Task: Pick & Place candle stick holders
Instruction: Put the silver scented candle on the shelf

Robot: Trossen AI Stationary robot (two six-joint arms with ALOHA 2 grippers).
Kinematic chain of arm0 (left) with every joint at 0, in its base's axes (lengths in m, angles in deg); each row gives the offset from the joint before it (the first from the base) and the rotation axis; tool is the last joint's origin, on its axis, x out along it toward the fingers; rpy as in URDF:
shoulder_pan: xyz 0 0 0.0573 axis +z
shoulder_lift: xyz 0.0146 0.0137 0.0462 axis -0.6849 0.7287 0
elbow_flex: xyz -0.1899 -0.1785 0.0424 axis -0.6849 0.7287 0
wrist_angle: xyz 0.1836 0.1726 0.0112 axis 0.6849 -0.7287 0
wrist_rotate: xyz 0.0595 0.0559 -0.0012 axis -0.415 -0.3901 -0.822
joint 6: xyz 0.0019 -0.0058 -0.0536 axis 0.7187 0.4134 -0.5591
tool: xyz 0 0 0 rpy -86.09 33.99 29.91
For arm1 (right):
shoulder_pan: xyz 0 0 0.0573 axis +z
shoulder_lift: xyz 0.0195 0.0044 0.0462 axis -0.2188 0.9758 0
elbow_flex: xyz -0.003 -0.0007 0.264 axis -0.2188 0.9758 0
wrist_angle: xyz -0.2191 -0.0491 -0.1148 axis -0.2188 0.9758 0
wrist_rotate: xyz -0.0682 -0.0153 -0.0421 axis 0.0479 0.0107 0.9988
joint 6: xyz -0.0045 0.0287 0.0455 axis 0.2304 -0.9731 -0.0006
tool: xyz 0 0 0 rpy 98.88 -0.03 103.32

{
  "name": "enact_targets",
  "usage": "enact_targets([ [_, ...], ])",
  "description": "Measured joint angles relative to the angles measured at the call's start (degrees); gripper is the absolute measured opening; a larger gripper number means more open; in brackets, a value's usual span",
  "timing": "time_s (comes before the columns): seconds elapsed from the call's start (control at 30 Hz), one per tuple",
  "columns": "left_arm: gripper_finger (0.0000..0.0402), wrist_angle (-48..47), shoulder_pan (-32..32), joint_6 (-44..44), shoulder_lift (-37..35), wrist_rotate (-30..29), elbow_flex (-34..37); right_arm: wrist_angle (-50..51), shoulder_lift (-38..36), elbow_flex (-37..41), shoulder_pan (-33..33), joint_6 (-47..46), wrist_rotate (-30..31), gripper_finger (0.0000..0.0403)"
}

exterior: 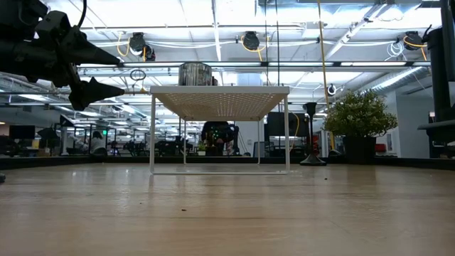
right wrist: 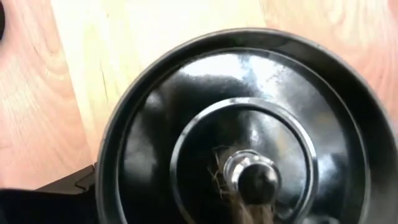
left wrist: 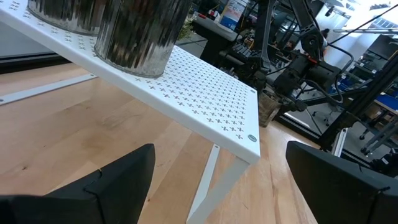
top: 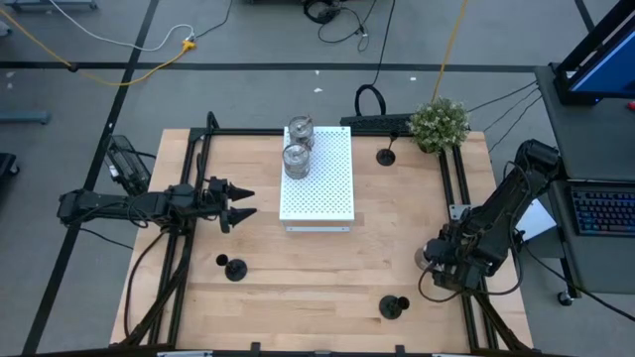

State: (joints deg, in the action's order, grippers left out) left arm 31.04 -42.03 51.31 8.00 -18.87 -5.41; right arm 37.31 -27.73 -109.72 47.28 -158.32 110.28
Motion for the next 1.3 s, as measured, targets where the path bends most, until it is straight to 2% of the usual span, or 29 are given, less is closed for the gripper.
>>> enact_targets([
  [0.57, 0.0365, 0.0, 0.0, 0.0, 0.0, 0.0, 0.0, -0.4, 0.0, 0.0, -0.7, 3.3, 6.3, 0.0375],
  [1.3, 0.0365, 0.0, 0.0, 0.0, 0.0, 0.0, 0.0, -0.8, 0.0, 0.0, -0.7, 2.0, 8.8, 0.0375],
])
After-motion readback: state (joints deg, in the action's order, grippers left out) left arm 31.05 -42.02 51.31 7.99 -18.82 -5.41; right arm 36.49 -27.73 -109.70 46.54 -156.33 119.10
